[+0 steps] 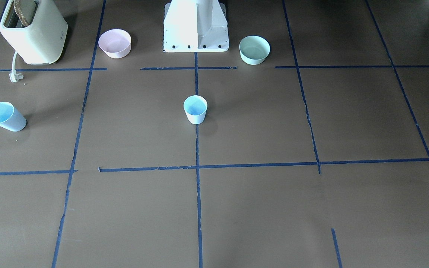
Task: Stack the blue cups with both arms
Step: 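Open the left gripper, release the cup upright, and withdraw the left arm, then lower the right gripper onto the other light blue cup and close it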
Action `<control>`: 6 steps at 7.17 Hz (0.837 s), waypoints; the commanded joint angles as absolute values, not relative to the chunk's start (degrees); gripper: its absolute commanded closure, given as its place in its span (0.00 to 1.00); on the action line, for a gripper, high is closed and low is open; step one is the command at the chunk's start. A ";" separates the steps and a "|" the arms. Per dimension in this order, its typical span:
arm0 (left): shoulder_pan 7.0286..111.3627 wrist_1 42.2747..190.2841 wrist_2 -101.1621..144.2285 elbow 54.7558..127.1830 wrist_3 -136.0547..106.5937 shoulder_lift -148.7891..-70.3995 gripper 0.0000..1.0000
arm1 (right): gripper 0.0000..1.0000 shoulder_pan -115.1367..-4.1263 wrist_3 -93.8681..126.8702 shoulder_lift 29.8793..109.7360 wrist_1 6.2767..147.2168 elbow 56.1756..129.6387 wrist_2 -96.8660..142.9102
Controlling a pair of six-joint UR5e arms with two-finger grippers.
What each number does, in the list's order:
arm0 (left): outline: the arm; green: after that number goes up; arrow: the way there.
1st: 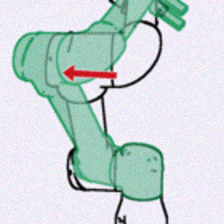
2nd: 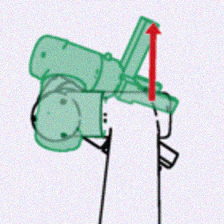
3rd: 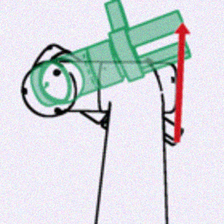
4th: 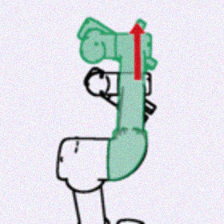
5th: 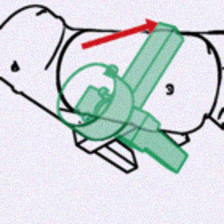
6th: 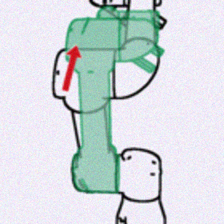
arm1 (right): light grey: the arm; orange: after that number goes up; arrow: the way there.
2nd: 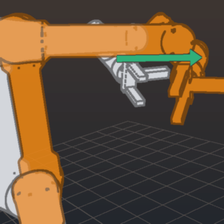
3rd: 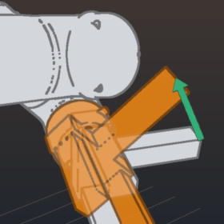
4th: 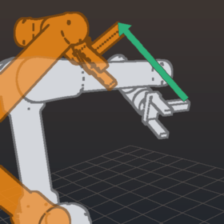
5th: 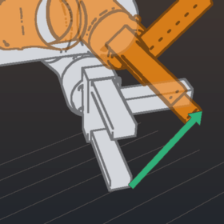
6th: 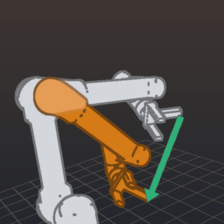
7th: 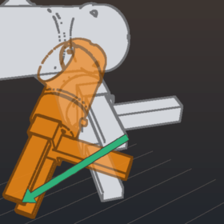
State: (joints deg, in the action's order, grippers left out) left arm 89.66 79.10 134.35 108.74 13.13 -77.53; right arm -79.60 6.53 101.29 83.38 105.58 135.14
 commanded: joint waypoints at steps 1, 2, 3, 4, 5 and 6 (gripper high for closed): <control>89.74 79.10 134.47 108.90 13.10 -77.43 0.00 | 0.01 -72.72 21.79 100.63 70.31 103.81 133.87; 89.74 79.10 134.47 108.98 13.18 -77.43 0.00 | 0.01 -69.81 26.84 100.63 64.48 101.71 132.90; 89.74 79.10 134.47 109.16 13.18 -77.43 0.00 | 0.01 -67.78 28.90 99.76 61.47 99.60 131.41; 89.82 79.10 134.47 109.33 13.27 -77.43 0.00 | 0.01 -66.46 28.92 99.67 60.13 98.36 131.05; 89.82 79.10 134.47 109.51 13.27 -77.43 0.00 | 0.01 -65.49 28.92 99.58 59.86 97.57 130.87; 89.82 79.10 134.47 109.69 13.36 -77.34 0.00 | 0.01 -63.91 28.92 99.58 59.85 96.78 129.74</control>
